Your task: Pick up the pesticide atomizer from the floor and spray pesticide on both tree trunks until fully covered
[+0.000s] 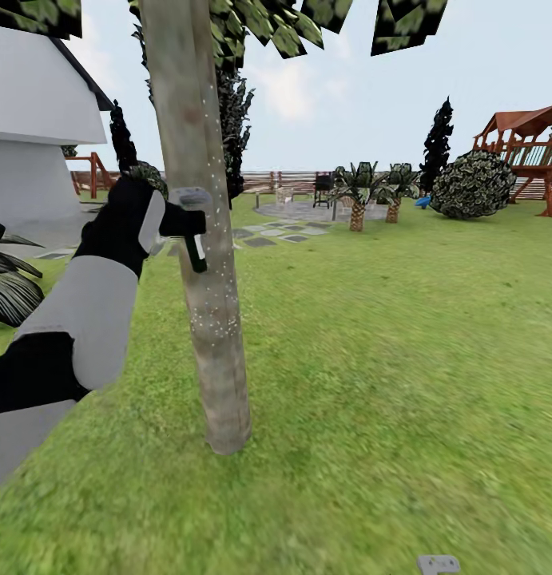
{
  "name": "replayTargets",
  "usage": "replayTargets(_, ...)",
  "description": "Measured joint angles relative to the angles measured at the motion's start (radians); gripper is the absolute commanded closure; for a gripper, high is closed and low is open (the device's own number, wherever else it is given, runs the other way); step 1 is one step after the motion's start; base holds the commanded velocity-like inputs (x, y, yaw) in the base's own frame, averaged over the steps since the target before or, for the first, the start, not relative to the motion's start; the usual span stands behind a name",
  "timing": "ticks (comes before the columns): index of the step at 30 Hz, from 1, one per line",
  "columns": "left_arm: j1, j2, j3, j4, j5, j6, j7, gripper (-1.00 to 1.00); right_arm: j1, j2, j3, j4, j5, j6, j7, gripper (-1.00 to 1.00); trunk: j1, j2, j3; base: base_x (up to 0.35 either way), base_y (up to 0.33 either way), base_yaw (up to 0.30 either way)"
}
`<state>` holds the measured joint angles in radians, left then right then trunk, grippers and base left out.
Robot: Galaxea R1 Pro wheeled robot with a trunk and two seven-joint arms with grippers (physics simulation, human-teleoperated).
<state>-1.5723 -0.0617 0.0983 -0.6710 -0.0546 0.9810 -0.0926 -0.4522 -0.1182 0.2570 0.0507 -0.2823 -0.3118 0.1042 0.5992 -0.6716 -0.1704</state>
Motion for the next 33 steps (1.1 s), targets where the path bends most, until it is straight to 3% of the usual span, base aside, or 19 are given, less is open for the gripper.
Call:
replayTargets(8, -0.191, 0.0, -0.001, 0.104, 0.0, 0.0, 0.002, 1.0, 0.0, 0.0, 0.0, 0.0, 0.0, 0.001, 0.0, -1.0, 0.0, 0.0, 0.0, 0.0, 0.0, 0.0)
replayTargets(10, -0.214, 0.001, -0.001, 0.11, -0.002, 0.0, 0.002, 1.0, 0.0, 0.0, 0.0, 0.0, 0.0, 0.001, 0.0, -1.0, 0.0, 0.0, 0.0, 0.0, 0.0, 0.0)
replayTargets(18, -0.232, 0.01, 0.001, 0.104, -0.004, 0.0, 0.003, 1.0, 0.0, 0.0, 0.0, 0.0, 0.0, 0.001, 0.0, -1.0, 0.0, 0.0, 0.0, 0.0, 0.0, 0.0)
replayTargets(19, -0.232, 0.021, 0.006, 0.104, -0.009, 0.0, 0.004, 1.0, 0.0, 0.0, 0.0, 0.0, 0.0, 0.001, 0.0, -1.0, 0.0, 0.0, 0.0, 0.0, 0.0, 0.0)
replayTargets(22, -0.232, 0.095, 0.016, 0.11, -0.013, -0.001, 0.006, 1.0, 0.0, 0.0, 0.0, 0.0, 0.0, 0.0, 0.0, -1.0, 0.0, 0.0, 0.0, 0.0, 0.0, 0.0)
replayTargets(24, -0.232, 0.114, 0.017, 0.111, -0.005, -0.001, 0.004, 1.0, 0.0, 0.0, 0.0, 0.0, 0.0, 0.0, 0.0, -1.0, 0.0, 0.0, 0.0, 0.0, 0.0, 0.0)
replayTargets(33, -0.232, 0.126, 0.017, 0.126, 0.0, -0.002, 0.002, 1.0, 0.0, 0.0, 0.001, -0.001, 0.002, -0.001, 0.003, -1.0, 0.0, 0.0, 0.0, 0.0, 0.0, 0.0)
